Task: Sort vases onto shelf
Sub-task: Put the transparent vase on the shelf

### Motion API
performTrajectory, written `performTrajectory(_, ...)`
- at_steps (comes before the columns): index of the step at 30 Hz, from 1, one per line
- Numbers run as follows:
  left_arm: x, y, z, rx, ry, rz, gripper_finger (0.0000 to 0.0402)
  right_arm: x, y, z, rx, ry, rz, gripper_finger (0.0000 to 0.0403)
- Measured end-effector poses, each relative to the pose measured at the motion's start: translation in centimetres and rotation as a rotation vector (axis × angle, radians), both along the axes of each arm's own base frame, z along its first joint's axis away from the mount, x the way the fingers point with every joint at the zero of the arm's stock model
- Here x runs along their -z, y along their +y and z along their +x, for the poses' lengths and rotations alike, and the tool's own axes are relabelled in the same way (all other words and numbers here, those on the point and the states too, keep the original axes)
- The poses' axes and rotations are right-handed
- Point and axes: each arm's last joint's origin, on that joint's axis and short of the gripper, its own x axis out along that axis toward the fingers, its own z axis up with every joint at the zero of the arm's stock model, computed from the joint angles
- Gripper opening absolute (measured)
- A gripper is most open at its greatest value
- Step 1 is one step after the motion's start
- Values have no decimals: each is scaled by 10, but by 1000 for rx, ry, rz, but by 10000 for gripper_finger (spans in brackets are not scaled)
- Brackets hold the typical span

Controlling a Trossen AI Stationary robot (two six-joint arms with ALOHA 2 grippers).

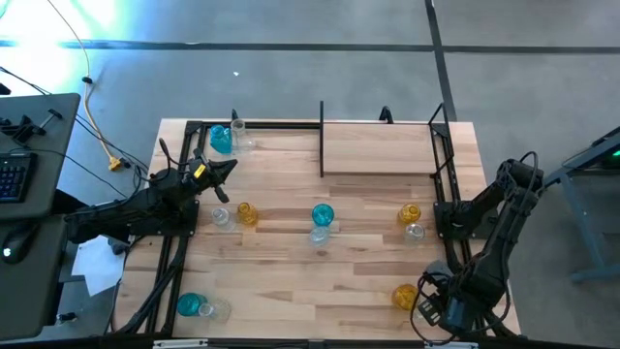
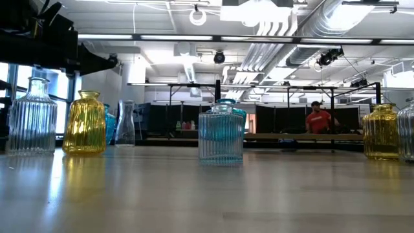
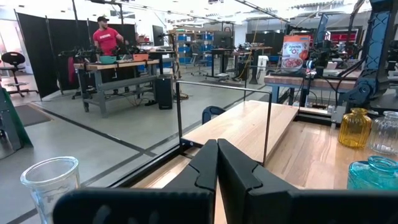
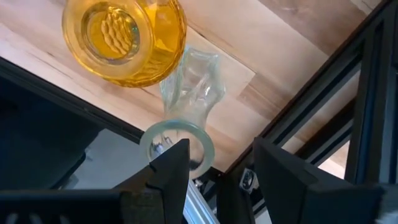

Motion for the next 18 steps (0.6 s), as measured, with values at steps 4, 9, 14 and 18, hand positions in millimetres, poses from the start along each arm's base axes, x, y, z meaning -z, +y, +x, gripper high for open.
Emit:
performTrajectory(4, 0, 0, 0, 0, 0, 0, 1, 3, 2, 1, -6, 4, -9, 147)
performTrajectory(9, 0, 0, 0, 0, 0, 0, 1, 7, 4, 2, -29, 6, -20, 106)
performTrajectory(14, 0, 0, 0, 0, 0, 0, 1, 7, 3, 2, -49, 5, -28, 56)
performTrajectory(18, 0, 0, 0, 0, 1, 0, 1, 7, 2, 2, -81, 1, -29, 14)
